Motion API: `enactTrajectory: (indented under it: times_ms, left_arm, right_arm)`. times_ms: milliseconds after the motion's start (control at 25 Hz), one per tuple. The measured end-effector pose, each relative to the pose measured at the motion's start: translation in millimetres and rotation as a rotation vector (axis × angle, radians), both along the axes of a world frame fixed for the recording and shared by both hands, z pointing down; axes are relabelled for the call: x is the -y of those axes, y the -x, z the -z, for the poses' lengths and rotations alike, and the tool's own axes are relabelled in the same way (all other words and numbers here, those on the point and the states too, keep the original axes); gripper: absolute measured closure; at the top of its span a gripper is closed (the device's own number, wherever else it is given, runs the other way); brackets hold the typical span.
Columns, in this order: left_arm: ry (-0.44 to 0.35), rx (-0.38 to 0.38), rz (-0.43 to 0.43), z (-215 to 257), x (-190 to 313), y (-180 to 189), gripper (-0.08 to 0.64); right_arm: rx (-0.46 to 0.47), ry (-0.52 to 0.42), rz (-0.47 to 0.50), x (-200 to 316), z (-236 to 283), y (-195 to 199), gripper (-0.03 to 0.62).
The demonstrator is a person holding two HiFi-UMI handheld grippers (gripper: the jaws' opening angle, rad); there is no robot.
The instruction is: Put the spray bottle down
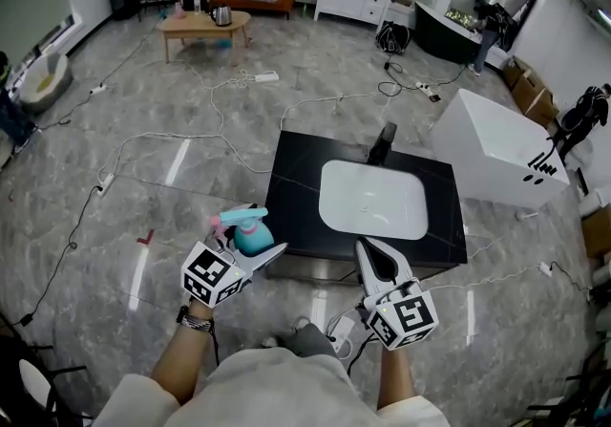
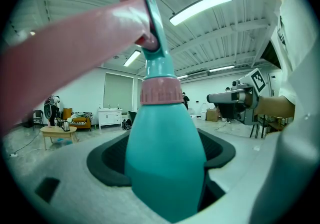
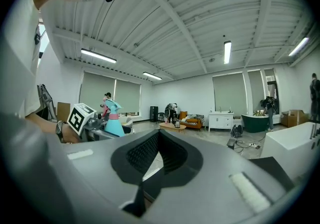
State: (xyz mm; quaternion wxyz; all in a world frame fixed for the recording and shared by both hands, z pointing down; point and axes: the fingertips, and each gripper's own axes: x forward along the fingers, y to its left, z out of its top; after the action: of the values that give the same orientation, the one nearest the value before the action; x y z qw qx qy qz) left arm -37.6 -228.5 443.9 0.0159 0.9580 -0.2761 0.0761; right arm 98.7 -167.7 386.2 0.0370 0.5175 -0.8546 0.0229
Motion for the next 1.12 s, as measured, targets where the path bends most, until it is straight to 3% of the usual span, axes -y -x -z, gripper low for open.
enactTrajectory:
  times_ms: [200, 480, 680, 1120]
  left_arm:
    - [0.012, 0.016, 0.016, -9, 28, -10, 0.166]
    - [0.028, 0.029, 0.046, -24, 84, -21, 0.166]
    - [0.022, 0.041, 0.051, -32, 123, -31, 0.167]
    - [0.044, 0.076, 0.056, -86, 190, -54, 0.166]
  right_arm:
    - [0.057, -0.011, -0.014, 28, 0, -18, 0.588]
    - [0.066, 0.043, 0.013, 86, -17, -30, 0.588]
    - [0.014, 0.072, 0.041, 122, -30, -34, 0.588]
    - [0.069, 0.148, 0.103, 173, -58, -41, 0.587]
